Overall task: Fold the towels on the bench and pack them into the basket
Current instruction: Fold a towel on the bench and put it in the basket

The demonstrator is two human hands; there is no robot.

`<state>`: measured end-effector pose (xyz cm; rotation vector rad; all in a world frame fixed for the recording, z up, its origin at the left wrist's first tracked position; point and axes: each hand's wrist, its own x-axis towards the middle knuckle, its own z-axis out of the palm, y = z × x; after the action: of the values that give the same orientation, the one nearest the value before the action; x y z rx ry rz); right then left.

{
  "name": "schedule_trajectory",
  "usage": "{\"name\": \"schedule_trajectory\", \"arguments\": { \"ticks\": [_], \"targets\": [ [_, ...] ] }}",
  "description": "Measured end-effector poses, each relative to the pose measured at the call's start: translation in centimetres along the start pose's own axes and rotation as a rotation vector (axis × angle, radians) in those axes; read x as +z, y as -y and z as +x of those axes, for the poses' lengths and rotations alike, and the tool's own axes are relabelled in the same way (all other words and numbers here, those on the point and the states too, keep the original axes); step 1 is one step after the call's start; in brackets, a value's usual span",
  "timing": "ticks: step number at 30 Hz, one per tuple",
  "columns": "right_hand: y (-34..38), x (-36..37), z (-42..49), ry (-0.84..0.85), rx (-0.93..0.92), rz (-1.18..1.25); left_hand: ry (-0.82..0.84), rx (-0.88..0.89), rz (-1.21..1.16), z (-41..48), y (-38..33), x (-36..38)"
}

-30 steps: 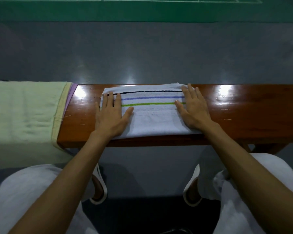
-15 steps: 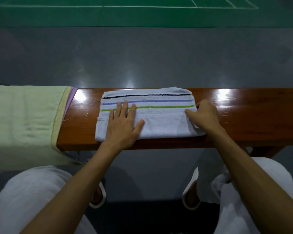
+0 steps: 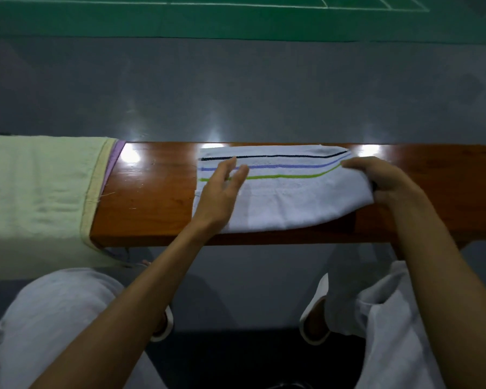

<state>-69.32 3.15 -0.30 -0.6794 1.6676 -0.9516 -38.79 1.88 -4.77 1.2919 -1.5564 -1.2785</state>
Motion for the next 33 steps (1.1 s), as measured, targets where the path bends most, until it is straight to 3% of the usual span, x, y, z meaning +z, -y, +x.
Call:
{"name": "schedule_trajectory", "arguments": {
  "ticks": [5, 8, 11, 14, 16, 22, 25, 27, 31, 33],
  "targets": [
    [1.8, 1.9, -1.0, 0.176, -0.09, 0.328, -0.109, -0.204, -0.444, 0.8, -0.7, -3.2],
    [2.7, 6.4, -0.7, 0.287, -0.124, 0.394, -0.079, -0.33, -0.633, 1.2, -0.2, -5.0],
    [2.6, 13.4, -1.4, 0.387, -0.271, 0.214, -0.037, -0.403, -0.768, 1.1, -0.2, -5.4],
    [1.7, 18.3, -2.5, 0.405, -0.282, -0.039, 0.064, -0.394, -0.823, 0.5, -0.5, -5.5],
    [0.9, 18.9, -2.4, 0.353, -0.311, -0.131, 0.106, -0.349, -0.722, 0.2, -0.6, -5.4],
    [-0.7, 16.4, -1.7, 0.092, -0.464, -0.339, -0.032, -0.365, -0.465, 0.9, -0.2, -5.2],
    [-1.9, 15.9, -2.0, -0.023, -0.631, -0.544, -0.083, -0.402, -0.49, 0.9, -0.5, -5.2],
    [-2.8, 15.9, -2.3, -0.126, -0.771, -0.733, -0.2, -0.376, -0.399, 1.0, -0.3, -5.4],
    [-4.5, 15.5, -1.9, -0.247, -0.929, -1.037, -0.468, -0.102, 0.332, 0.7, 1.1, -5.4],
    [-4.9, 15.2, -1.2, -0.279, -0.951, -1.116, -0.44, 0.068, 0.578, 0.7, 1.8, -5.1]
  ]
}}
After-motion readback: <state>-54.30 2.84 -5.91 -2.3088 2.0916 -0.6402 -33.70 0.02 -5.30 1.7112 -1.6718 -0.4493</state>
